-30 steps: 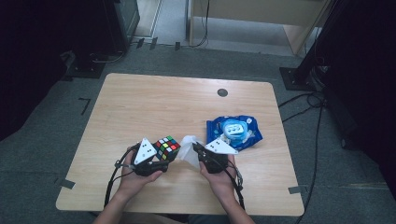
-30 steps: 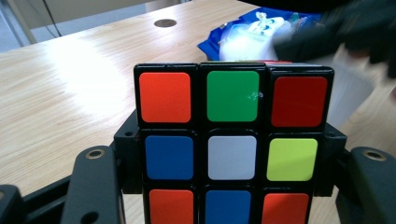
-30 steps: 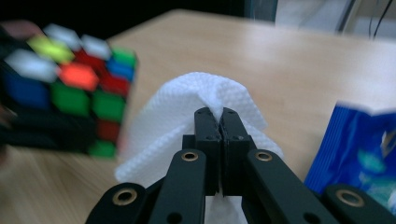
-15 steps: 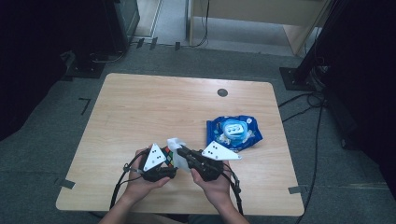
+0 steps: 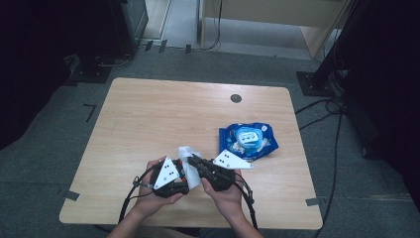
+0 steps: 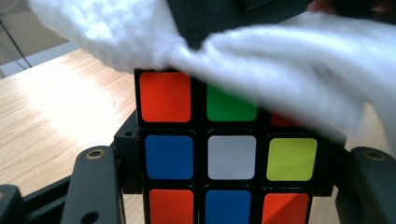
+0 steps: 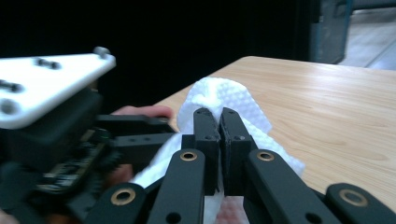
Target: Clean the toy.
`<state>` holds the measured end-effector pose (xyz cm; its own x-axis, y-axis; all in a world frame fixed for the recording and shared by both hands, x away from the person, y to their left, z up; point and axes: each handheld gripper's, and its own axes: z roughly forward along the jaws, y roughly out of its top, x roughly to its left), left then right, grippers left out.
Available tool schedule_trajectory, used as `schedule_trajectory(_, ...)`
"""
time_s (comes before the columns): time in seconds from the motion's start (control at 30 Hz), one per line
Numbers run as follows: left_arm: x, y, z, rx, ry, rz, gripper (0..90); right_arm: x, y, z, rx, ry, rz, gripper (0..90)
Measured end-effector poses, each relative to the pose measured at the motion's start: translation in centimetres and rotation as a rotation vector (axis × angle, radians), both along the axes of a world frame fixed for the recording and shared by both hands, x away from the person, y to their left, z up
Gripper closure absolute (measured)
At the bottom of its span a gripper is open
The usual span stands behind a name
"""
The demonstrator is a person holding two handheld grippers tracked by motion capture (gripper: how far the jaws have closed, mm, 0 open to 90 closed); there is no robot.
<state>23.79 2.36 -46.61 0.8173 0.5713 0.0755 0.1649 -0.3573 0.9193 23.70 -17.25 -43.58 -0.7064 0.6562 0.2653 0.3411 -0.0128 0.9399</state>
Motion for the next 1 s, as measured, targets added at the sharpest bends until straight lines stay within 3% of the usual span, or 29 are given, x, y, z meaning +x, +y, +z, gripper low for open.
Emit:
schedule_trajectory(0.2,0.0,0.4,0.5,-0.026,-0.005,-0.003,34.0,0.8,-1.3,-0.8,-0.009,0.016,-0.082,87.9)
schedule_trajectory(0.3,0.1,1.0,1.0,-0.067,-0.001,-0.004,34.0,1.4,-1.8,-1.7,-0.074,0.014,-0.133,87.7)
schedule_trajectory(0.37,0.2,1.4,1.4,-0.088,-0.002,0.001,34.0,2.0,-2.3,-2.9,-0.109,0.042,-0.157,87.8)
schedule_trajectory(0.47,0.5,1.8,1.4,-0.062,-0.016,0.026,34.0,2.6,-3.3,-3.9,-0.09,0.102,-0.2,88.1)
schedule_trajectory(0.5,0.6,1.9,1.2,-0.045,-0.02,0.038,34.0,2.6,-3.4,-3.8,-0.082,0.103,-0.201,88.1)
schedule_trajectory(0.6,1.0,2.0,0.7,-0.008,-0.01,0.061,34.0,2.2,-3.4,-2.3,-0.052,0.069,-0.177,88.1)
schedule_trajectory(0.8,1.1,1.4,0.1,0.024,-0.002,0.063,34.0,-0.1,-1.9,1.5,0.03,-0.016,-0.054,88.1)
schedule_trajectory(0.9,0.9,1.0,0.0,0.029,-0.001,0.053,34.0,-0.9,-1.1,2.5,0.076,-0.036,0.011,88.1)
schedule_trajectory(1.0,0.6,0.6,0.1,0.024,-0.003,0.041,34.0,-1.2,-0.5,2.5,0.085,-0.029,0.044,88.1)
